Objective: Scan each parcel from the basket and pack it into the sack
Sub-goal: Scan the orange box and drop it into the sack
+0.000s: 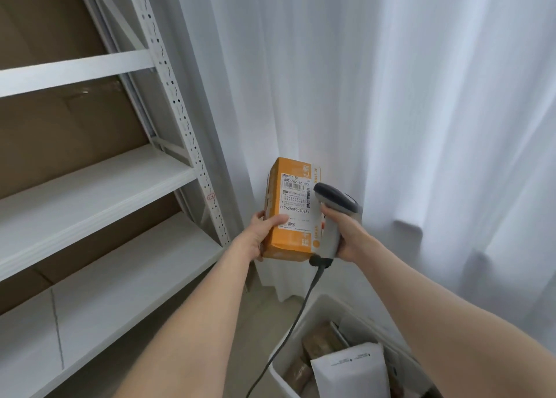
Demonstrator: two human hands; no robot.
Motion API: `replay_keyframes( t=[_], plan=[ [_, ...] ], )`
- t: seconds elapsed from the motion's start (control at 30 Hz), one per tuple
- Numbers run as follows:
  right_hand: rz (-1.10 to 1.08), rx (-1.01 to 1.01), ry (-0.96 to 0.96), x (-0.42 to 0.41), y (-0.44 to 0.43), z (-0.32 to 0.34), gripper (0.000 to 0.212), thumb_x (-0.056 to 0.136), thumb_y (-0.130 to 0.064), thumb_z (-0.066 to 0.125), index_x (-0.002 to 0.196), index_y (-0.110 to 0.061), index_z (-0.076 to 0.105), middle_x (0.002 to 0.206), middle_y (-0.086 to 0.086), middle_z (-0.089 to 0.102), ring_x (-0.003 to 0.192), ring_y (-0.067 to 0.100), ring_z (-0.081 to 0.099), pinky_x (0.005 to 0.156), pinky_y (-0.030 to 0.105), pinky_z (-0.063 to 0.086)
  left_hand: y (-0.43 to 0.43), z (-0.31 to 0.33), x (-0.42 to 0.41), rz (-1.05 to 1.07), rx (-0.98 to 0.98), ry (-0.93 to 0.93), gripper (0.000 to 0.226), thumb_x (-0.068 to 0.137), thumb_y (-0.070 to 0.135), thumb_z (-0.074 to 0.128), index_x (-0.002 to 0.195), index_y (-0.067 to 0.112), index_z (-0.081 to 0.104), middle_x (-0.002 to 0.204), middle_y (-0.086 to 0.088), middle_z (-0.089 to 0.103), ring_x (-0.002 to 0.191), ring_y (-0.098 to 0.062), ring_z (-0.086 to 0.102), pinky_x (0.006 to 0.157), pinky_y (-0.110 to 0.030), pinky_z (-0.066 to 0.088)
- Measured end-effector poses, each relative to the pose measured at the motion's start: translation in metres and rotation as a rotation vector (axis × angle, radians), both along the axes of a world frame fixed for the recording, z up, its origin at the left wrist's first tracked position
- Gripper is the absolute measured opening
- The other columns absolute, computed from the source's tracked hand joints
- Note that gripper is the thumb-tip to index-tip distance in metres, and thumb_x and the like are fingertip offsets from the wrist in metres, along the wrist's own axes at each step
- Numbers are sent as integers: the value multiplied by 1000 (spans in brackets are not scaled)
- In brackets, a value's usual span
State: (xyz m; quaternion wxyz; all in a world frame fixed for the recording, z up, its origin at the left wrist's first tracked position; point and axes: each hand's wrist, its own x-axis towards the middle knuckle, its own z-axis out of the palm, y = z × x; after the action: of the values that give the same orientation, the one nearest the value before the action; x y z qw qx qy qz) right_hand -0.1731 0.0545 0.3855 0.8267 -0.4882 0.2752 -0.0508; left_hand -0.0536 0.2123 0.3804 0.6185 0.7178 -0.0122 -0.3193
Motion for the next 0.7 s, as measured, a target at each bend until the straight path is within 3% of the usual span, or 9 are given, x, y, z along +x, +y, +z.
replay_keyframes(
  t=[0.07,0.13,0.2,0.3,0.43,0.7],
  plan=[
    [-103,-111,44,2,8,6,32,82,-40,74,106,-23,62,102,6,72,94,30,68,76,47,55,3,2,0,55,-14,-47,91,71,29,81,143,23,27,127,-10,55,106,-30,58,90,-49,50],
    [-200,-195,35,4,14,12,25,83,-33,75,99,-20,61,93,5,69,82,23,67,67,37,54,6,0,-1,91,-19,-71,90,72,28,80,144,23,25,128,-10,53,104,-29,58,84,-45,52],
    [-167,-216,0,3,19,21,21,86,-25,72,100,-13,62,81,8,69,62,20,67,55,31,54,9,-3,-2,113,-35,-74,90,73,28,79,144,23,24,128,-10,52,99,-26,58,76,-40,52],
    [-73,-212,28,-2,25,33,15,86,-14,68,97,-6,61,65,11,66,46,18,56,50,27,51,16,-5,-3,123,-51,-61,87,75,27,78,144,24,25,127,-9,52,94,-23,58,70,-37,51],
    [-44,-210,30,-5,34,42,10,85,-7,62,95,-5,59,57,9,59,43,16,48,47,26,46,24,-9,-4,127,-55,-38,85,76,27,78,144,23,26,125,-8,53,100,-27,59,83,-45,52],
    [92,-256,88,-7,42,54,8,85,-10,60,82,-7,54,54,6,57,42,14,50,46,22,48,40,-18,-9,157,-56,-13,83,76,29,77,143,24,28,128,-9,53,87,-22,58,64,-37,50]
  ],
)
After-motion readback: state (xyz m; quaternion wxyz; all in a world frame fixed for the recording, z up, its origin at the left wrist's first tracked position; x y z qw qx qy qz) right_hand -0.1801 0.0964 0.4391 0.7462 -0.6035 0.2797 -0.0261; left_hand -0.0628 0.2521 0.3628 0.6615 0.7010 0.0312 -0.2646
